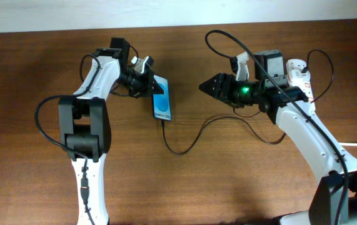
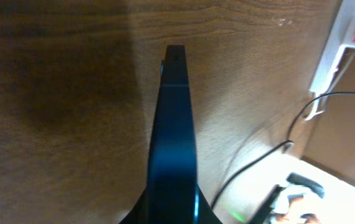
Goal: Plug charger to phone and switch on socket
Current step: 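Release the cable and lower the phone onto the table with the left gripper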
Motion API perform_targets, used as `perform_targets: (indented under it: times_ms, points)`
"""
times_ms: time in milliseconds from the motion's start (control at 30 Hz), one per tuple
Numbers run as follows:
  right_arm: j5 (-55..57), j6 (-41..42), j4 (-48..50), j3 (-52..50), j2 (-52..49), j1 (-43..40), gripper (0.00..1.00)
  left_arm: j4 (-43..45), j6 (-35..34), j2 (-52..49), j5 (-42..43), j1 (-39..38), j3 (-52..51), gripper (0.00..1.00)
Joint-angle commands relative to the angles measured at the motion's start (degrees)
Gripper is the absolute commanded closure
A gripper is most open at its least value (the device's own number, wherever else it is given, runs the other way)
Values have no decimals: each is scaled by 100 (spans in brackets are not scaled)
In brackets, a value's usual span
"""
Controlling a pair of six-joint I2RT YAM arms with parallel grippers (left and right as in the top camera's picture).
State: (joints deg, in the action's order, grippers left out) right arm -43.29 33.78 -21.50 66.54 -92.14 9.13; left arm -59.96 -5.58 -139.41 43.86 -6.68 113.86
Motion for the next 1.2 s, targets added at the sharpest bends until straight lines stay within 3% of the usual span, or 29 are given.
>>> perform_targets:
  times_ms: [0, 233, 300, 533, 900, 1033, 1167]
  points:
    - [131, -210, -179, 79, -24, 2, 32, 186, 391, 52, -345, -9, 39, 100]
    - [459, -251, -323, 79, -24, 216, 32, 223, 367, -83, -365, -9, 37, 99]
    - [461, -254, -326, 79, -24, 216, 33, 223, 367, -83, -367, -9, 37, 88]
    - [461, -337, -369, 79, -24, 216, 32, 208, 367, -83, -870, -214, 37, 72]
    - [483, -358, -415, 79, -24, 216, 31, -35, 177, -83, -2317, -234, 39, 68]
    - [503, -363, -455, 79, -24, 216, 31, -96, 177, -83, -2420, -234, 39, 50]
    - [503, -476, -573, 79, -24, 216, 31, -103, 177, -83, -2417, -234, 39, 45]
